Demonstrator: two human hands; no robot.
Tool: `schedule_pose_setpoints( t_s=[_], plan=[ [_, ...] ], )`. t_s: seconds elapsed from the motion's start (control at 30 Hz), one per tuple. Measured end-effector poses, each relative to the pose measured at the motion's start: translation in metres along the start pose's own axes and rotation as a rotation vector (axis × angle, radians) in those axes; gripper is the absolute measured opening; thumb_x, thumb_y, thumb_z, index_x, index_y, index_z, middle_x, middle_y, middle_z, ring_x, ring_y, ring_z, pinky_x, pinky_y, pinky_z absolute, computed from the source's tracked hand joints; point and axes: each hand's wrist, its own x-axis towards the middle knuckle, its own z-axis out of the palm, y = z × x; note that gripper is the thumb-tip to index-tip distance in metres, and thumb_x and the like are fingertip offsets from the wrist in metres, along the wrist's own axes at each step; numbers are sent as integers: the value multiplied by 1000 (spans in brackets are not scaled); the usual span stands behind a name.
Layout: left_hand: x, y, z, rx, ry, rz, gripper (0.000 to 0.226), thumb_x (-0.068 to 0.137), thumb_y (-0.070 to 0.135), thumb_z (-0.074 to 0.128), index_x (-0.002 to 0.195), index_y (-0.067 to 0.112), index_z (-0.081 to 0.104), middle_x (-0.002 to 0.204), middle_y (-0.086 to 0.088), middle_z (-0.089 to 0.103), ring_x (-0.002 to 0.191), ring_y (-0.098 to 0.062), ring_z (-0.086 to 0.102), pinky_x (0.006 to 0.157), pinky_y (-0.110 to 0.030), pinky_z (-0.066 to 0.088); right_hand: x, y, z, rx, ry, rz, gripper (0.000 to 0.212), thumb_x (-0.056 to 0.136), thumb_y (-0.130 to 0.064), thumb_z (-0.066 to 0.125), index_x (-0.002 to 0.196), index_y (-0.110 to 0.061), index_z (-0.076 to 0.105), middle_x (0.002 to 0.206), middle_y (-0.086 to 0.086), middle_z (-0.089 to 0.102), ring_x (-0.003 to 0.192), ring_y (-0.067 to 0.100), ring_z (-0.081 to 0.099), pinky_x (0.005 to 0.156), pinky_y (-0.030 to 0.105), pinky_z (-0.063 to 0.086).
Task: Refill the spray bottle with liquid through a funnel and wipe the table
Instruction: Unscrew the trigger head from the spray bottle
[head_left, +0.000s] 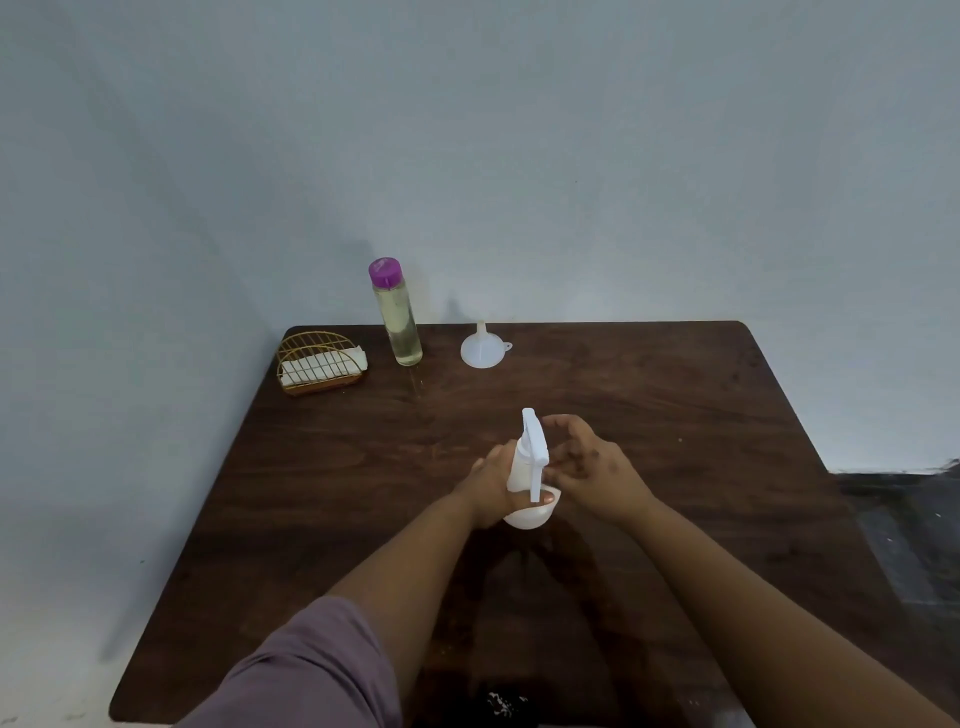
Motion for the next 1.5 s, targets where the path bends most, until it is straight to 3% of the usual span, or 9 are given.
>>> schedule_pose_setpoints(
  t_s=[0.17, 0.37, 0.6, 0.77, 0.9, 1.07, 1.27, 1.37, 1.5],
  plan=[
    [-3, 1, -2, 5, 4, -3, 98, 57, 82, 65, 140, 36, 39, 143, 7, 45, 134, -20, 41, 110, -49, 38, 7, -12, 15, -43, 59, 45, 66, 67, -58, 76, 113, -26, 40, 95, -9, 65, 79, 7, 64, 68, 20, 52],
    [-3, 1, -2, 19, 11, -19, 100, 61, 77, 69, 143, 33, 32, 143, 5, 41, 133, -21, 39, 109, -48, 40, 4, 1, 5, -22, 2, 16, 43, 89, -23, 65, 120, -21, 36, 97, -8, 64, 73, 2, 61, 63, 16, 43],
    [-6, 12, -4, 26, 9, 0, 81, 75, 55, 72, 143, 29, 36, 145, 0, 42, 136, -24, 39, 113, -49, 34, 9, -11, -1, -29, -142, 17, 72, 72, -32, 79, 129, -26, 35, 113, -9, 60, 88, 4, 62, 73, 13, 50],
    [-8, 9, -3, -21, 20, -36, 91, 60, 66, 72, 140, 33, 41, 144, 5, 43, 134, -22, 40, 111, -47, 39, 12, -17, 16, -49, 87, 81, 49, 69, -46, 80, 99, -24, 49, 90, -11, 59, 77, 10, 60, 66, 21, 52],
    [-3, 4, -2, 10, 27, -59, 109, 49, 87, 66, 140, 34, 40, 143, 8, 43, 133, -18, 41, 110, -46, 40, 17, -15, 4, -101, -13, -15, 31, 81, -26, 74, 105, -19, 57, 103, -2, 55, 80, 7, 52, 65, 8, 37],
    [0, 1, 2, -9, 33, -72, 98, 56, 82, 72, 138, 45, 35, 139, 12, 47, 130, -17, 46, 107, -49, 44, 23, -21, -22, 10, -308, 120, 66, 80, 0, 64, 140, -21, 42, 128, 0, 52, 112, 18, 56, 90, 27, 52],
    [0, 12, -1, 28, 36, -67, 88, 59, 77, 71, 134, 41, 42, 134, 9, 53, 125, -15, 52, 103, -47, 46, 17, -45, -30, 162, -515, 285, 112, 74, -19, 72, 151, -27, -8, 154, 6, 25, 135, 29, 37, 108, 41, 40],
    [17, -11, 7, -42, 25, -82, 82, 56, 79, 70, 124, 38, 49, 124, 3, 58, 117, -23, 57, 95, -52, 51, 11, -53, -6, 28, -234, 328, 107, 72, -45, 79, 150, -19, 12, 148, 5, 37, 130, 26, 44, 100, 33, 42],
    [-5, 10, -2, 49, 25, -82, 84, 67, 60, 73, 138, 29, 43, 140, -2, 49, 132, -24, 46, 108, -46, 41, 2, -48, 17, -63, 143, 167, 43, 76, -35, 77, 106, -12, 57, 95, 0, 61, 86, 13, 59, 65, 12, 40]
  ],
)
